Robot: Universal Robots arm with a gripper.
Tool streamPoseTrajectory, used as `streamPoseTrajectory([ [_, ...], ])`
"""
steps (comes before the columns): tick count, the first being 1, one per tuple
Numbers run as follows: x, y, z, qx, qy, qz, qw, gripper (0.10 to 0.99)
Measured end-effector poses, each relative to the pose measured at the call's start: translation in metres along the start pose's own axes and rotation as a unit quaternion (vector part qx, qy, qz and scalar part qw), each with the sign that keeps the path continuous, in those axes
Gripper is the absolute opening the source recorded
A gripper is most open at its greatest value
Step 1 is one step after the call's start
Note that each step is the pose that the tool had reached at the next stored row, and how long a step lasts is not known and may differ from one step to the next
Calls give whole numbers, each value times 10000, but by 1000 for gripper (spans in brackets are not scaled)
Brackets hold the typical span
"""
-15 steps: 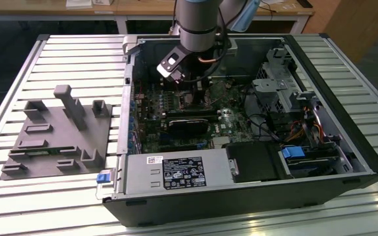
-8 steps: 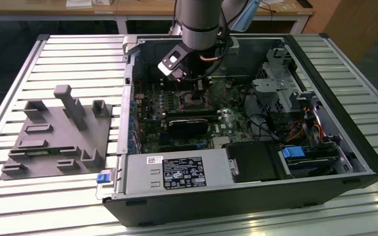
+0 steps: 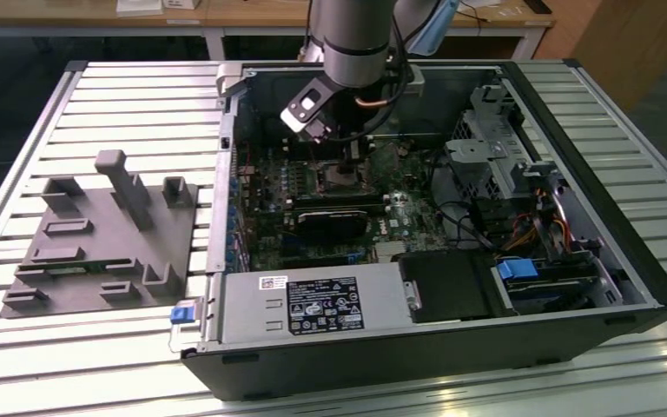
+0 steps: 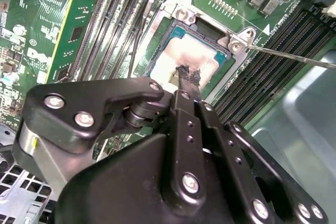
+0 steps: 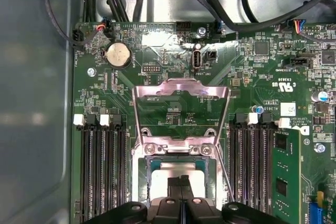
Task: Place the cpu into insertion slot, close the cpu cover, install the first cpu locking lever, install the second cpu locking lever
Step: 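Place the cpu into insertion slot, then close the cpu cover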
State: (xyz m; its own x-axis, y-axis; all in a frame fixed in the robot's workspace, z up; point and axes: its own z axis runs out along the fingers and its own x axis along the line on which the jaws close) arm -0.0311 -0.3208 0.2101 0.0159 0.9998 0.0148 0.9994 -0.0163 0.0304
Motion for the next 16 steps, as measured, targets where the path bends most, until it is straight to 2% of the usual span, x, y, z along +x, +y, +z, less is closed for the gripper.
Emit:
streamPoseTrajectory([
  [16,0,1,-45,1,-1,0,10000,106],
])
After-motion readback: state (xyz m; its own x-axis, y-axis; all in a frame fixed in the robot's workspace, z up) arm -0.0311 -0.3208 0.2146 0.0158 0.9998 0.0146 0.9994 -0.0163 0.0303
